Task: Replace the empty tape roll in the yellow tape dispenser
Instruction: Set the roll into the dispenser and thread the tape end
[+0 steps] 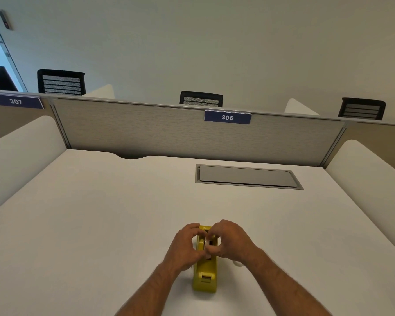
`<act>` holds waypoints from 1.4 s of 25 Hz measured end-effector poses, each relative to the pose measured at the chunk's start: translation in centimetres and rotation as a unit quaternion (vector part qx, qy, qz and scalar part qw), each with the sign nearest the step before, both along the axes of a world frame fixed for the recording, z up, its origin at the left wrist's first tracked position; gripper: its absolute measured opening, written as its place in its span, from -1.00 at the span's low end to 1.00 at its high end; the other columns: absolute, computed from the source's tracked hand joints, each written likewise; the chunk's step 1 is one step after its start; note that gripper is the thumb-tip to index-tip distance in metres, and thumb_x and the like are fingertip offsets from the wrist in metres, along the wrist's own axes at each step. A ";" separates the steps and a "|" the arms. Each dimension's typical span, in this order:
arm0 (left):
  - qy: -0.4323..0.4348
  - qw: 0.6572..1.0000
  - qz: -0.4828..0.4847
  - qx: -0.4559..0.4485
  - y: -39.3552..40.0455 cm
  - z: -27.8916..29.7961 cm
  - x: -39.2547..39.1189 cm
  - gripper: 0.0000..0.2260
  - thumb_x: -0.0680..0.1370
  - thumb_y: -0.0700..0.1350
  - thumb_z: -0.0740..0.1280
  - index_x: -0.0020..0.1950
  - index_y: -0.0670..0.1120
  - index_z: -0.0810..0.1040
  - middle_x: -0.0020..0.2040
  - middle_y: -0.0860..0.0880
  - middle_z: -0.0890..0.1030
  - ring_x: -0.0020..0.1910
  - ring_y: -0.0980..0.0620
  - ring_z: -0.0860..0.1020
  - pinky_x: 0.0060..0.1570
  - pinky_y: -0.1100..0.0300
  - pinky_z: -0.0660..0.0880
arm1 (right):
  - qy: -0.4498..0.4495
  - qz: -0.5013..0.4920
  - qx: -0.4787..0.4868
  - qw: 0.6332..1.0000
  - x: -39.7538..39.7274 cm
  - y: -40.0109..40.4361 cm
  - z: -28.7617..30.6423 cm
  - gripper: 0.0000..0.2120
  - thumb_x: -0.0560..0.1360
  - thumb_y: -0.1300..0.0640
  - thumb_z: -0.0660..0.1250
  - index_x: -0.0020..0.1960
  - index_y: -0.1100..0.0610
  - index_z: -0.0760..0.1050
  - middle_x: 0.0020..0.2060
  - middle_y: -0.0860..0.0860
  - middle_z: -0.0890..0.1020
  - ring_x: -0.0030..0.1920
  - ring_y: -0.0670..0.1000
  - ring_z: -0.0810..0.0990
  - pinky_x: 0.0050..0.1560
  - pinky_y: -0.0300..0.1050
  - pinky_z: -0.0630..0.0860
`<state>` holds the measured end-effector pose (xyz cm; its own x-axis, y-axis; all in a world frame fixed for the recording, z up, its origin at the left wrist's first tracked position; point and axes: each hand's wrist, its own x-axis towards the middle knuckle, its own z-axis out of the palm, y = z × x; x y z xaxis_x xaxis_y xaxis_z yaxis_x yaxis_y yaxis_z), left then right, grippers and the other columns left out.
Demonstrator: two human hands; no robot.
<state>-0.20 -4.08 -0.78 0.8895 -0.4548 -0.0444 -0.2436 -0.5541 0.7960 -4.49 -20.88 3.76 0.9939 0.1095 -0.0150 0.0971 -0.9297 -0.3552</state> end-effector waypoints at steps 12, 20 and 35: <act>-0.009 1.000 0.003 0.029 -0.3 0.0 0.0 -0.49 0.26 0.13 0.59 0.17 0.16 0.55 0.42 0.12 0.39 0.37 0.08 0.37 0.26 0.20 0.34 | 0.004 0.012 -0.008 1.000 -0.2 0.3 0.4 -0.74 0.48 -0.12 0.37 0.07 -0.02 0.68 -0.09 0.00 0.70 -0.04 -0.01 0.55 -0.03 -0.06 0.55; -0.007 1.000 0.002 0.031 -0.2 0.1 -0.1 -0.47 0.24 0.07 0.60 0.17 0.17 0.54 0.43 0.12 0.38 0.37 0.07 0.36 0.31 0.13 0.37 | 0.009 -0.004 0.017 1.000 0.0 0.2 0.4 -0.76 0.53 -0.04 0.33 0.10 -0.02 0.69 -0.05 0.00 0.73 -0.05 -0.02 0.57 -0.05 -0.12 0.50; -0.020 1.000 -0.012 0.020 -0.1 -0.4 0.0 -0.42 0.24 0.19 0.56 0.23 0.20 0.53 0.41 0.12 0.40 0.37 0.11 0.36 0.32 0.14 0.39 | 0.012 0.003 -0.015 1.000 0.0 0.4 0.4 -0.61 0.36 -0.15 0.47 0.14 -0.03 0.58 0.04 -0.06 0.65 0.01 -0.04 0.53 0.01 -0.14 0.55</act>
